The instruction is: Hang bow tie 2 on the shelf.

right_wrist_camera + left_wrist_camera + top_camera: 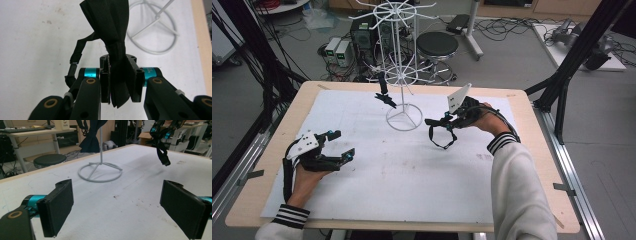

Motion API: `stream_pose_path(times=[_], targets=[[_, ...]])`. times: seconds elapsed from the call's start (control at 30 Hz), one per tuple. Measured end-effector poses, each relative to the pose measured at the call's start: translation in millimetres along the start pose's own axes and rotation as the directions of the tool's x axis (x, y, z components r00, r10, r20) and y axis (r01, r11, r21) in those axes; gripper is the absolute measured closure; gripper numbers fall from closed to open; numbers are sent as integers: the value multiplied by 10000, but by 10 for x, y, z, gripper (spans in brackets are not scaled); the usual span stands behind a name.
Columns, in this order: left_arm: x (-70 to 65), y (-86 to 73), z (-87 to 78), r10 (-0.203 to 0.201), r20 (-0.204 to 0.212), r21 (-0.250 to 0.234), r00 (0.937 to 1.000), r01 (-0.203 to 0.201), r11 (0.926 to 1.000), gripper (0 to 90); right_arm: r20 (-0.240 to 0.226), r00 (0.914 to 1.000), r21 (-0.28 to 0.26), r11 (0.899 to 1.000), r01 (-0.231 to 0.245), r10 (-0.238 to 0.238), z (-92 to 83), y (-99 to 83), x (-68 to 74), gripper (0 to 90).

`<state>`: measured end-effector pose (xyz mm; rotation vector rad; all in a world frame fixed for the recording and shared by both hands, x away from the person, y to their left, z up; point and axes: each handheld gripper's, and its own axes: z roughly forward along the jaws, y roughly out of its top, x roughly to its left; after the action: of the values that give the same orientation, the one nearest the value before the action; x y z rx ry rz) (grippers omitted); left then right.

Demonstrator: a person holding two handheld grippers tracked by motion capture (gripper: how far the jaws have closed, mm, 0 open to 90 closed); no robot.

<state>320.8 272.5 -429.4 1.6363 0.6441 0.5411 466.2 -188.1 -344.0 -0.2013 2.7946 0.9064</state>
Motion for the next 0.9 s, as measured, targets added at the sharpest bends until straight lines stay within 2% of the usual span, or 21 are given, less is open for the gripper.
stream_pose_path(times=[0.2,0.43,0.47,0.5,0.6,0.7,0.8,0.9], targets=[[-2,2,-2,0,-4,-13,10000,0,10000,122,219,9995,-835,9963,-224,243,-123,-20,0,760],[-2,3,-2,4,-18,-26,10000,-4,10000,122,436,9985,-1487,9885,-264,332,-206,-9,-4,759],[-3,4,-2,9,-18,-29,10000,-9,10000,122,508,9975,-1753,9838,-388,484,-239,-12,-11,759],[-4,5,-3,11,-23,-42,10000,-11,10000,122,508,9975,-1753,9838,-388,484,-239,-12,-11,759],[-3,5,-3,7,-27,-44,10000,-7,10000,123,690,9954,-2277,9725,-496,670,-292,-10,-26,757],[-2,4,-2,16,-12,-35,10000,-16,10000,122,720,9945,-2508,9665,-552,755,-315,-11,-35,757],[-2,3,-1,12,-3,-38,10000,-12,10000,122,722,9912,-2865,9542,-860,1110,-342,-11,-44,756],[-4,4,-2,15,-8,-55,10000,-15,10000,122,730,9897,-3153,9443,-939,1228,-356,-14,-48,756]])
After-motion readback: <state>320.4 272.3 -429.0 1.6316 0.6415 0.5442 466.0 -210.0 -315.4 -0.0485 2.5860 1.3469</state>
